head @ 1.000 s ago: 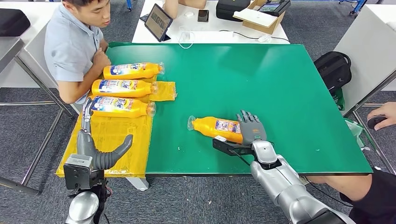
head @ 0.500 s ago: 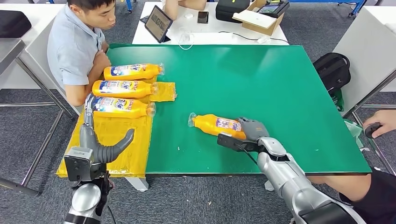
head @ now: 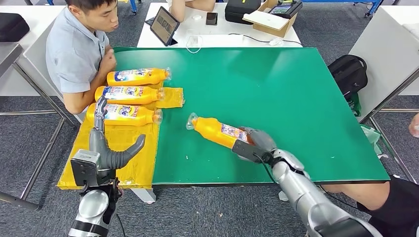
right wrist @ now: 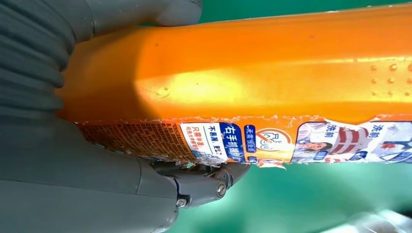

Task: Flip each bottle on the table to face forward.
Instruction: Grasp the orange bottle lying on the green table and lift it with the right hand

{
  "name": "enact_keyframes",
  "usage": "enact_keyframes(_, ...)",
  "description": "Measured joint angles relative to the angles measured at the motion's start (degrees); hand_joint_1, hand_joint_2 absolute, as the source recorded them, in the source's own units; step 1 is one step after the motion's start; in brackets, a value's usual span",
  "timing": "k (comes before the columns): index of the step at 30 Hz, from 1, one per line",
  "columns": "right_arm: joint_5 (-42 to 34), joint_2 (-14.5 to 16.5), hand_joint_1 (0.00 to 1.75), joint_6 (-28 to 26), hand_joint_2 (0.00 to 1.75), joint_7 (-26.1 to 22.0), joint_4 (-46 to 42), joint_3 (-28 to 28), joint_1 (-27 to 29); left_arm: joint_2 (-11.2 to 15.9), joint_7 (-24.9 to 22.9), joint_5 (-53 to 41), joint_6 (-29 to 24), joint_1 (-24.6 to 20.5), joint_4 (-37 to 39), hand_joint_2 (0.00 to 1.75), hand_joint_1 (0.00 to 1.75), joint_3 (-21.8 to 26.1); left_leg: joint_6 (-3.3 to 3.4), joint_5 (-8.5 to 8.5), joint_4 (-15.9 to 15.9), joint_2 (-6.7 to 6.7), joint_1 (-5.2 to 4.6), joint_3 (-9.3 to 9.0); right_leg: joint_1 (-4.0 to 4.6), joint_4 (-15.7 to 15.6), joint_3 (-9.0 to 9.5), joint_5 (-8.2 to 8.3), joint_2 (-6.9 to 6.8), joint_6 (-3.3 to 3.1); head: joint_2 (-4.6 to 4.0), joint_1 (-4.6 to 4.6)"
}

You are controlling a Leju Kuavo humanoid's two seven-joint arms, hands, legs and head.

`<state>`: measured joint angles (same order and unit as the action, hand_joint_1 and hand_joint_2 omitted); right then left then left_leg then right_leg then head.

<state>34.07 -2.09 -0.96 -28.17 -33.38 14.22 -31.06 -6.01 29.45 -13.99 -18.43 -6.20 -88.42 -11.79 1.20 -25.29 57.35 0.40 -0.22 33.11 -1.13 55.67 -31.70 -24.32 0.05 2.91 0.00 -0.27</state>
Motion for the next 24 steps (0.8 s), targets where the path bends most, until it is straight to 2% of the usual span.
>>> enact_keyframes(2, -5.0, 1.5, 1.74, -1.4, 1.75, -1.6, -4.9, -1.0, 3.2, -0.5, -0.5, 4.1, 1.9, 0.1, 0.1, 1.75, 0.00, -0.2, -0.01, 0.02, 0.0, -0.01, 0.02, 0.11, 0.01, 0.0, -0.07, 0.01, -0.01, 0.00, 0.00, -0.01)
enact_keyframes(6, -10.8, 4.8, 1.74, -7.7, 1.75, -3.4, -16.6, -2.2, 10.1, -2.6, -1.2, 13.3, 4.4, 0.9, 0.7, 1.75, 0.00, -1.0, 0.01, 0.08, 0.0, -0.14, 0.02, 0.50, 0.00, 0.1, -0.38, 0.01, -0.06, 0.01, 0.00, -0.03)
enact_keyframes(10, -16.0, 7.9, 1.71, -14.4, 1.75, -6.9, -27.9, -2.8, 15.0, -4.4, -1.1, 18.9, 6.3, 2.9, 1.3, 1.75, 0.00, -2.8, 0.01, 0.05, 0.0, -0.31, 0.00, 0.73, -0.04, 0.1, -0.53, -0.02, -0.16, 0.03, 0.00, -0.02)
enact_keyframes(13, -18.6, 9.7, 1.69, -17.4, 1.75, -8.7, -34.8, -2.9, 17.9, -4.9, -0.8, 20.8, 8.3, 4.7, 1.3, 1.75, 0.00, -4.9, 0.02, 0.01, 0.0, -0.31, -0.04, 0.91, -0.06, 0.0, -0.70, -0.04, -0.16, 0.03, 0.00, -0.02)
enact_keyframes(19, -19.6, 11.1, 1.69, -18.4, 1.75, -9.6, -40.8, -2.5, 20.4, -4.9, -0.4, 21.2, 10.7, 6.8, 1.3, 1.75, 0.00, -7.9, 0.02, 0.00, 0.0, -0.32, -0.05, 1.03, -0.07, 0.0, -0.82, -0.04, -0.16, 0.03, 0.00, -0.02)
enact_keyframes(24, -16.5, 11.4, 1.75, -15.6, 1.75, -9.2, -39.8, 0.0, 19.8, -4.3, 0.9, 18.2, 14.3, 7.4, 1.0, 1.75, 0.00, -9.7, 0.02, 0.02, 0.0, -0.31, -0.03, 1.03, -0.05, 0.1, -0.81, -0.03, -0.15, 0.02, 0.00, -0.01)
